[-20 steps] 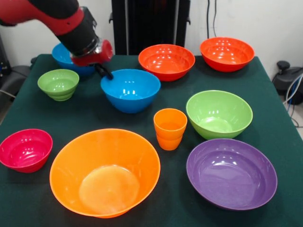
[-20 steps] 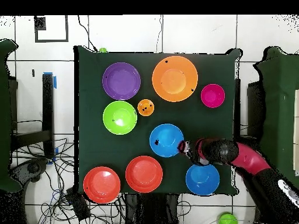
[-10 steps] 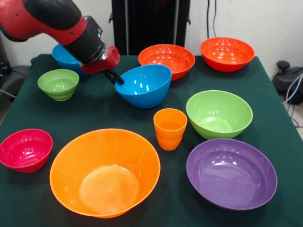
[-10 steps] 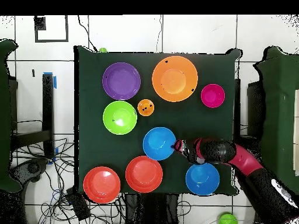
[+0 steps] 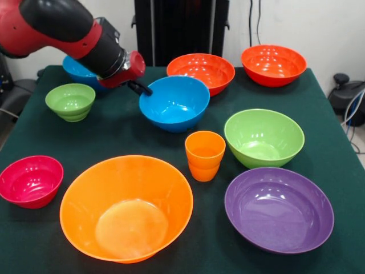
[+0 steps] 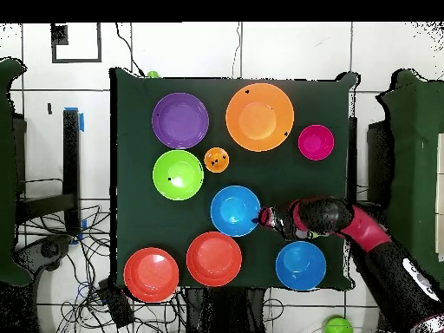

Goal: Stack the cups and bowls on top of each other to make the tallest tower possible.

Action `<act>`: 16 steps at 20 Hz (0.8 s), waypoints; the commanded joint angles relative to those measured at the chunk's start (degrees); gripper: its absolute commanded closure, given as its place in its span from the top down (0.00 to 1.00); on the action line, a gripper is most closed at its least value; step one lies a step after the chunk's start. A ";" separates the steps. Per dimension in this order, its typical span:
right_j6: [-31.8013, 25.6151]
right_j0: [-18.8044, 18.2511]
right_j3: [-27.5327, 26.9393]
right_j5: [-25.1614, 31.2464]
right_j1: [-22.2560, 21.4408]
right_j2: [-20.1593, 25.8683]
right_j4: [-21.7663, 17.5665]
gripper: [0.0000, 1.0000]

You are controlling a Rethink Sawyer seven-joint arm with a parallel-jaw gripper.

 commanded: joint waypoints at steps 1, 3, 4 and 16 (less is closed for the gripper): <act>-20.67 2.95 -10.61 6.86 1.23 4.15 -1.45 0.00; -19.02 3.41 -10.37 5.95 -0.19 4.97 -1.90 0.00; -18.46 3.87 -10.02 5.96 -1.06 4.92 -2.53 0.00; -11.99 3.94 -2.59 2.43 -12.22 7.25 -3.21 0.00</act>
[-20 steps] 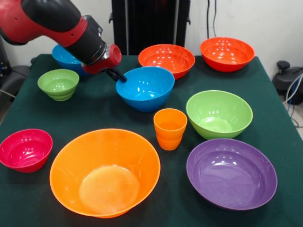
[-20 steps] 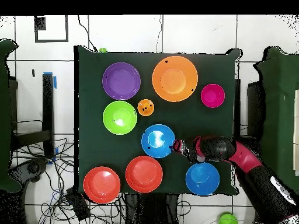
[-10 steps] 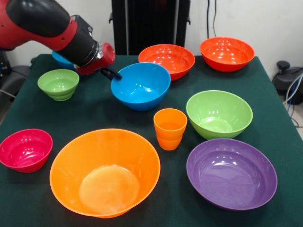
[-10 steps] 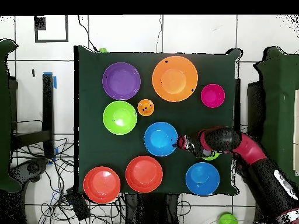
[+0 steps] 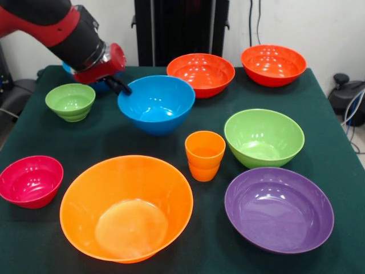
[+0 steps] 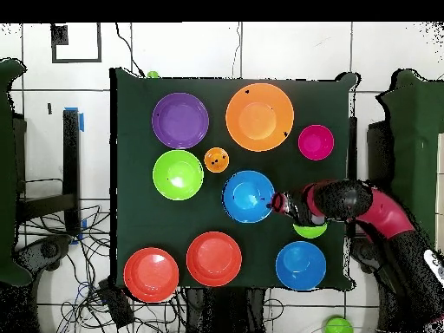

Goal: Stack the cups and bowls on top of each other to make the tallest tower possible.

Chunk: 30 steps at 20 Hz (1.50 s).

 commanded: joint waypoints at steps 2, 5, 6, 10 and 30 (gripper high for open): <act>-8.79 3.19 3.20 -2.54 -9.63 3.78 -3.11 0.00; -6.93 2.66 6.91 -3.98 -13.98 5.19 -2.50 0.00; -6.95 2.49 7.34 -3.96 -14.25 5.44 -2.21 0.00; -6.63 2.53 7.75 -3.19 -15.29 5.72 -1.22 0.00; -2.79 6.91 4.28 -11.59 -4.08 2.68 -1.24 0.00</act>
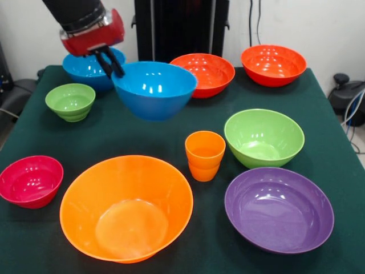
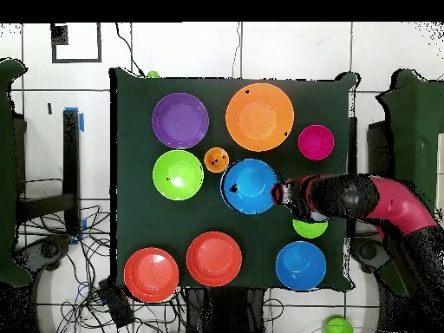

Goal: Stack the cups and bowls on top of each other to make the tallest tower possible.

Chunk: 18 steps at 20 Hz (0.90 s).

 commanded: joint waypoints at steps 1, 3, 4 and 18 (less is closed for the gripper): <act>-2.53 5.35 -1.41 -5.76 8.02 -2.29 -0.87 0.00; -2.47 6.18 -2.27 -5.82 8.67 -2.55 -0.40 0.00; -2.52 6.56 -2.70 -6.10 9.27 -2.77 -0.49 0.00; -6.22 8.53 -9.75 9.91 3.97 -1.84 6.19 0.00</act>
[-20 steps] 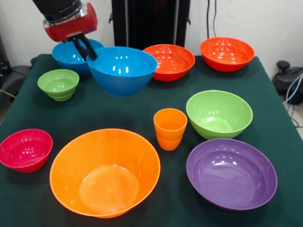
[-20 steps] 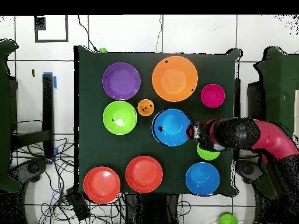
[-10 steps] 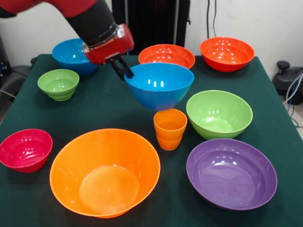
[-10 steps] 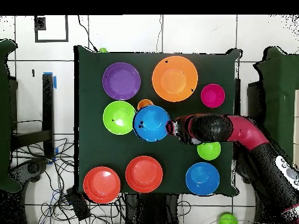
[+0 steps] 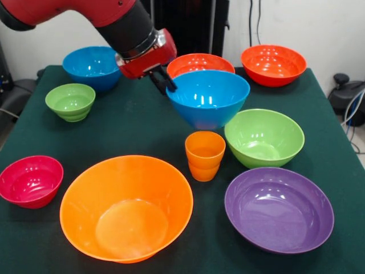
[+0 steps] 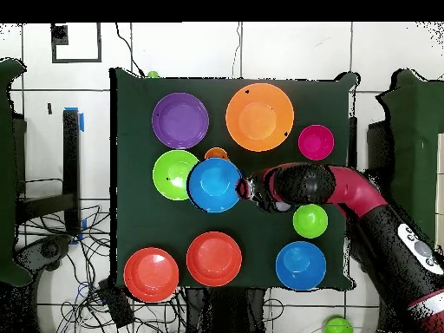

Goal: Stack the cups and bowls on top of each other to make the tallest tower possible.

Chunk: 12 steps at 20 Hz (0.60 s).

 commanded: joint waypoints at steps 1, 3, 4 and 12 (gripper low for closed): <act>-6.83 2.86 -9.50 11.38 -2.13 -1.55 3.30 0.00; -7.73 2.89 -10.46 12.06 -1.37 -1.69 3.19 0.00; -7.94 2.74 -10.53 11.96 -1.16 -1.61 3.16 0.00; -8.21 3.34 -12.23 9.38 1.14 -1.99 0.66 0.00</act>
